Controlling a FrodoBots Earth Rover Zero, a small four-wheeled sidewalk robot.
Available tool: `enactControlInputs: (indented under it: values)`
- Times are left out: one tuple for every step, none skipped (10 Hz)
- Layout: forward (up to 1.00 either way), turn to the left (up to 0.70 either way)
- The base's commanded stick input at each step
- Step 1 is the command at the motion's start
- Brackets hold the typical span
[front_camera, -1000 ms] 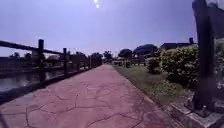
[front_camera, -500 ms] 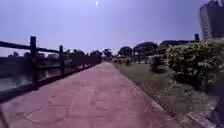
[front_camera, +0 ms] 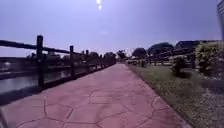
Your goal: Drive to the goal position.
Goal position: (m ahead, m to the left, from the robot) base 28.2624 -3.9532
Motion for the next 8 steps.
enactControlInputs:
  values:
    - [1.0,0.01]
    - [1.0,0.01]
    - [1.0,0.01]
    - [1.0,0.01]
    - [1.0,0.01]
    - [1.0,0.01]
    - [1.0,0.01]
    - [1.0,0.01]
